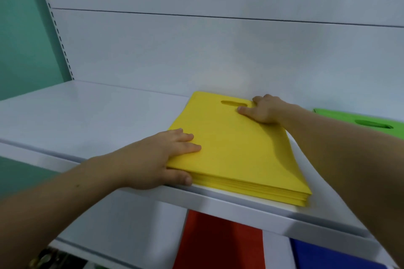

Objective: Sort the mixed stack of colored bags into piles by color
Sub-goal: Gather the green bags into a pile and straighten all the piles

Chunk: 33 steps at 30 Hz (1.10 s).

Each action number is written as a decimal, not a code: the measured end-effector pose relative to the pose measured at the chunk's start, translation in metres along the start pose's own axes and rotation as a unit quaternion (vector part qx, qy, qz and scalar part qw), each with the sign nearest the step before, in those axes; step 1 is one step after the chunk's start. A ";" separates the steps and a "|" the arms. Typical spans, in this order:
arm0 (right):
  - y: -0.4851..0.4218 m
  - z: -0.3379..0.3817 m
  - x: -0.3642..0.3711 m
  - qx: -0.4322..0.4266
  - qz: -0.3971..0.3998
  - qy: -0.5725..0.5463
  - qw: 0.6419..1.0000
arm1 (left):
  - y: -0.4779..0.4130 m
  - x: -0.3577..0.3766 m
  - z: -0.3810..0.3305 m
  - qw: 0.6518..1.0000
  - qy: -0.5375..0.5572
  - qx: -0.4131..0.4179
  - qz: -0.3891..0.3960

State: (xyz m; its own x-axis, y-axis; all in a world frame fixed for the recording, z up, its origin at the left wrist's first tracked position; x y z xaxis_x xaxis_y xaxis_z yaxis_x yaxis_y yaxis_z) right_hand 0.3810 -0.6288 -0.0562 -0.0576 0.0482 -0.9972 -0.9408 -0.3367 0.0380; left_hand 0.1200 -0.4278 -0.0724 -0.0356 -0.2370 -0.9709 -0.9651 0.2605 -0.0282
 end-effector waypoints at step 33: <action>0.204 0.060 -0.017 -0.001 -0.103 -0.046 0.994 | 0.117 -0.009 -0.023 0.994 0.055 -0.005 -0.095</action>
State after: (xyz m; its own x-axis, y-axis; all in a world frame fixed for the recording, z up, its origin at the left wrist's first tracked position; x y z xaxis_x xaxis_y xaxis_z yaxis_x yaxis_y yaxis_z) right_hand 0.1697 -0.6423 -0.0275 0.1055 0.2009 -0.9739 -0.9355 -0.3120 -0.1657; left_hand 0.0016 -0.4164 -0.0613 0.1209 -0.3818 -0.9163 -0.9597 0.1910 -0.2062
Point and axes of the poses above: each hand's wrist, its own y-axis away from the middle knuckle, its own x-axis out of the palm, z = x × y, the point moved 2 cm from there along -y, towards the middle knuckle, and after that the axes turned 1 degree about z, right-handed, at the moved point
